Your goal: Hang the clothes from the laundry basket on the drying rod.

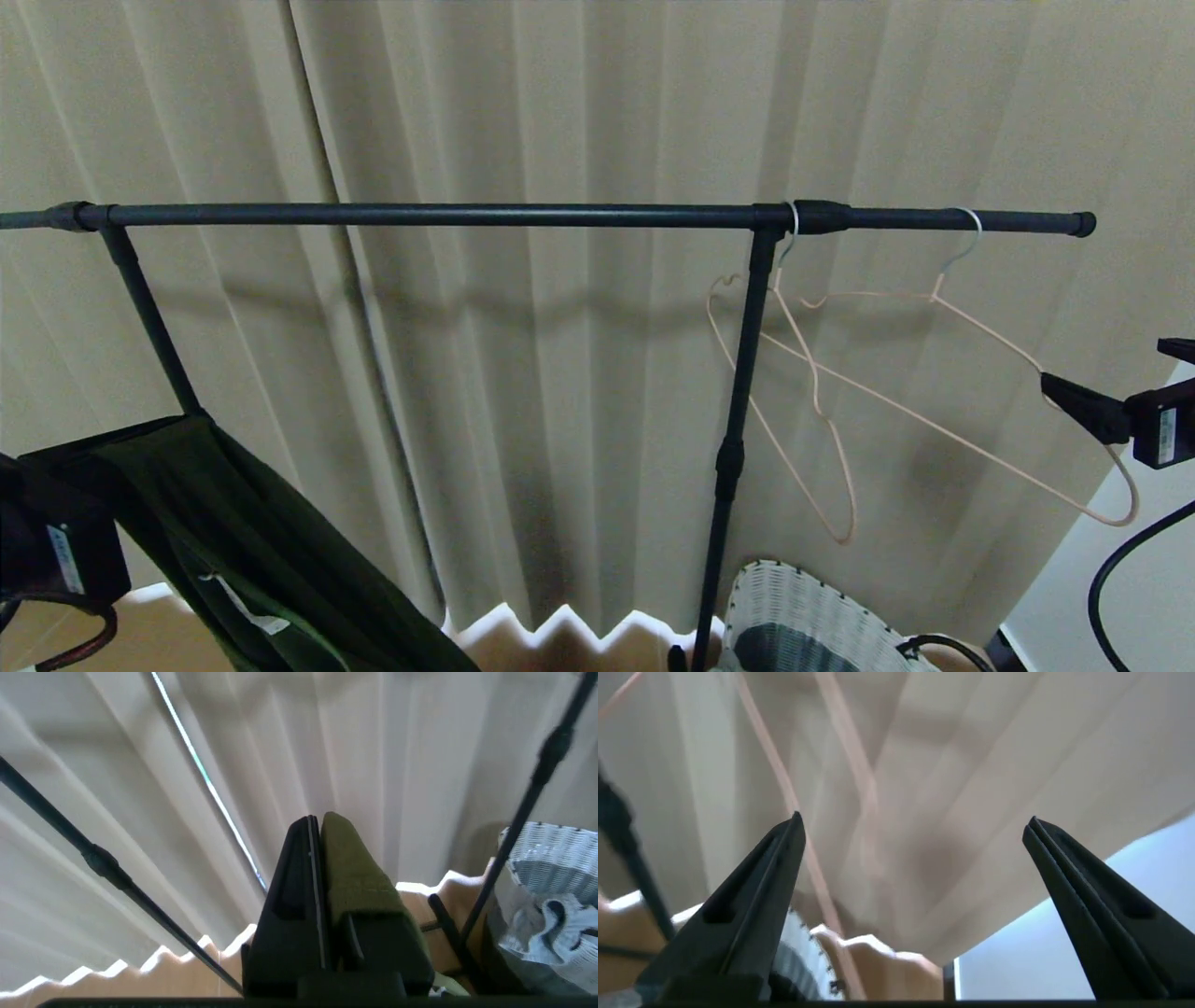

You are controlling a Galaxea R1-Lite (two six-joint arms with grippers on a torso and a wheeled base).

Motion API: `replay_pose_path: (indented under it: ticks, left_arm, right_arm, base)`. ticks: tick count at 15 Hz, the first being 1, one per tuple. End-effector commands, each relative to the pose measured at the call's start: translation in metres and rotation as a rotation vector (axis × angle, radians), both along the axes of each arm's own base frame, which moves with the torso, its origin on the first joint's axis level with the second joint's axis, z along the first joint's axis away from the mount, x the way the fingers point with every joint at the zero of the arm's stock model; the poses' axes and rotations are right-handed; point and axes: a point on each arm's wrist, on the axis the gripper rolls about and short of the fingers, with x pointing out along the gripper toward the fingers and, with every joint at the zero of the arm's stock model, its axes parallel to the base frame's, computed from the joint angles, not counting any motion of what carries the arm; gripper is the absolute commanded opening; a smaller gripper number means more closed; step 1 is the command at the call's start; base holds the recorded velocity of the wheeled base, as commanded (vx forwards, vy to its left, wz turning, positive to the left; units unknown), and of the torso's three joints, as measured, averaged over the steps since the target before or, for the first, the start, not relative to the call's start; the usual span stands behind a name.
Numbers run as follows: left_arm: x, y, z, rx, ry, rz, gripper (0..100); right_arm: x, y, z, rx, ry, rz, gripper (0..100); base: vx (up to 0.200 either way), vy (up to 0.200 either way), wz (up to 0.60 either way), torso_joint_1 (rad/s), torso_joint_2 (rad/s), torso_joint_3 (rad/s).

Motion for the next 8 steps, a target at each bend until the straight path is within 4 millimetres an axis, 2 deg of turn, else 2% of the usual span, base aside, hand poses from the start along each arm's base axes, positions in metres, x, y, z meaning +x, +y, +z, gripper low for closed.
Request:
replay_pose_path:
  ticks: [1,2,5,7,8]
  left_arm:
    - [-0.002,0.001,-0.005,0.003,0.011,0.002,0]
    - [-0.002,0.001,-0.005,0.003,0.011,0.002,0]
    - [-0.002,0.001,-0.005,0.004,0.012,0.000,0]
    - [-0.004,0.001,-0.005,0.002,0.007,-0.002,0]
    - [-0.006,0.002,-0.005,0.000,0.001,-0.003,0]
  right_arm:
    - [0.015,-0.011,0.007,0.010,0.022,-0.006,100]
    - [0.019,-0.011,0.011,0.017,0.041,0.003,100]
    - [0.042,-0.015,0.029,0.105,0.243,0.103,100]
    - [0.056,-0.017,0.029,0.147,0.334,0.136,100]
    - [0.071,-0.020,0.020,0.162,0.377,0.144,100]
  base:
    - [0.000,0.000,0.00,0.000,0.00,0.000]
    - [0.000,0.000,0.00,0.000,0.00,0.000]
    - [0.000,0.000,0.00,0.000,0.00,0.000]
    - [0.000,0.000,0.00,0.000,0.00,0.000]
    - [0.000,0.000,0.00,0.000,0.00,0.000]
